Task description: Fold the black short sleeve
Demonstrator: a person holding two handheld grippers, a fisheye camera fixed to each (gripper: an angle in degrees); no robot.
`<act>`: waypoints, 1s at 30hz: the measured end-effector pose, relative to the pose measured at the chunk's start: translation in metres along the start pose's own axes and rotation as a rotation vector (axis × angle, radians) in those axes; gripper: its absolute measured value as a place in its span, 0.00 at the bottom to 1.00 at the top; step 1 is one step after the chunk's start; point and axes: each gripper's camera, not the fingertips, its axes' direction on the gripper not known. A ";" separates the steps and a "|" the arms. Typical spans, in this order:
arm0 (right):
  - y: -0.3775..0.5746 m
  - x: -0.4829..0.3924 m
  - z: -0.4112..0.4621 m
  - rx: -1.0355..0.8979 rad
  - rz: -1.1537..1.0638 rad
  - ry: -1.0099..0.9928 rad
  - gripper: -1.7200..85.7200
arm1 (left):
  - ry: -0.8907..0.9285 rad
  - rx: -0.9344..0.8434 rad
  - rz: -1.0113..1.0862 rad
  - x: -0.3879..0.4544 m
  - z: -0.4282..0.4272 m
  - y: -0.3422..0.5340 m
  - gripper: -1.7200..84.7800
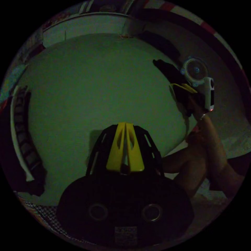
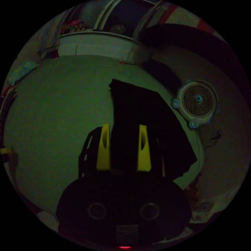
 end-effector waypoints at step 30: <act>-0.010 0.078 0.032 0.075 0.302 -0.284 0.00 | -0.079 -0.014 0.046 -0.016 0.105 -0.016 0.02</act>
